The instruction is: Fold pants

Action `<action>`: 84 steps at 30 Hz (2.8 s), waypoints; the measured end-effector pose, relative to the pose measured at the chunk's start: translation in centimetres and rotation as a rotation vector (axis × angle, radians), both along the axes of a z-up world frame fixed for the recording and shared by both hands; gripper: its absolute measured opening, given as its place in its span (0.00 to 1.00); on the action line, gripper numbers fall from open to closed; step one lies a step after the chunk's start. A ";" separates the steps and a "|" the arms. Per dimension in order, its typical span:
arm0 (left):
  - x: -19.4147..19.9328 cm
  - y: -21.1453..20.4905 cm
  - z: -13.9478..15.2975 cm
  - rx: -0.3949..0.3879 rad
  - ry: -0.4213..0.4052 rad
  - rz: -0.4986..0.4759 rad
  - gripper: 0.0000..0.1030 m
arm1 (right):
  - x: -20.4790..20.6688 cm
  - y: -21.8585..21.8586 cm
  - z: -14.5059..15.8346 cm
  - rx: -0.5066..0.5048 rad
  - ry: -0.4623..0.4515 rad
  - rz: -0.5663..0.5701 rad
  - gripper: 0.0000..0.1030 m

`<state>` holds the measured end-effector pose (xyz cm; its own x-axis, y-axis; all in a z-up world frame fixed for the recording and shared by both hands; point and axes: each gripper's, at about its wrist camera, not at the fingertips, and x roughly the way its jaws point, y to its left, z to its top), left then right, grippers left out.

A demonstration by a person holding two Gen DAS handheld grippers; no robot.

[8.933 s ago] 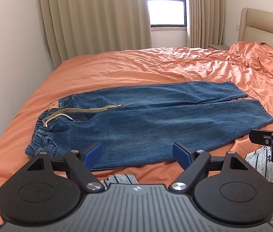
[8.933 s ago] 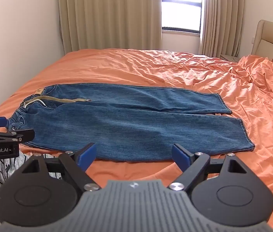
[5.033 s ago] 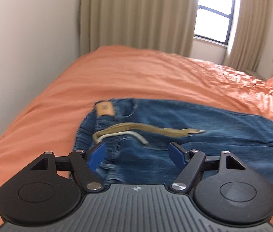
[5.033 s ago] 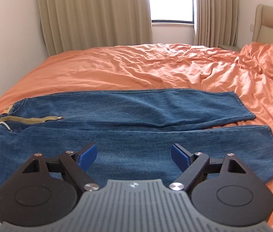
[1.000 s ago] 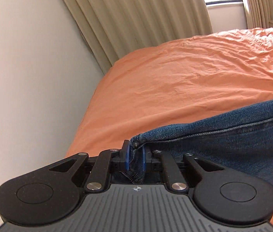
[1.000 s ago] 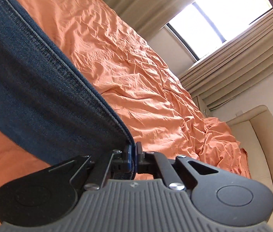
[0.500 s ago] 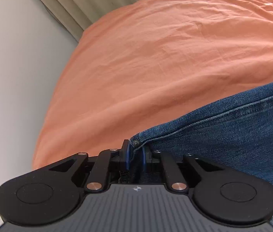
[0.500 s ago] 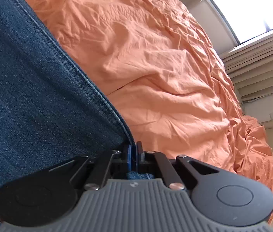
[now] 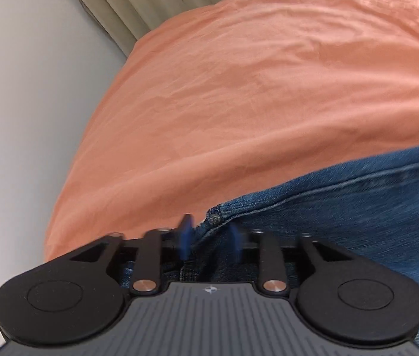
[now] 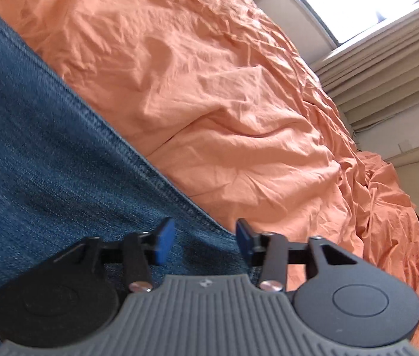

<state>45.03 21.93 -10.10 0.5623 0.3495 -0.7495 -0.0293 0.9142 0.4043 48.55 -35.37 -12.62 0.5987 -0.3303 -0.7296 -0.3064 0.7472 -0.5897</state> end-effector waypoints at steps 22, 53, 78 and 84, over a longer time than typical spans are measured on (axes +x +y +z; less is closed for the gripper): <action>-22.0 17.8 1.3 -0.847 -0.353 0.538 0.91 | -19.4 13.6 3.0 0.847 0.037 -0.231 0.54; -12.6 17.3 -5.7 -0.644 -0.327 0.529 0.20 | -21.8 2.5 5.4 0.792 -0.171 -0.576 0.53; -8.5 -7.1 3.8 -0.470 -0.168 0.000 0.55 | -18.9 -19.8 0.8 1.311 -0.303 -0.890 0.29; -4.5 -14.3 0.8 -0.473 -0.069 -0.160 0.51 | -17.2 -21.0 -2.2 1.387 -0.280 -0.882 0.27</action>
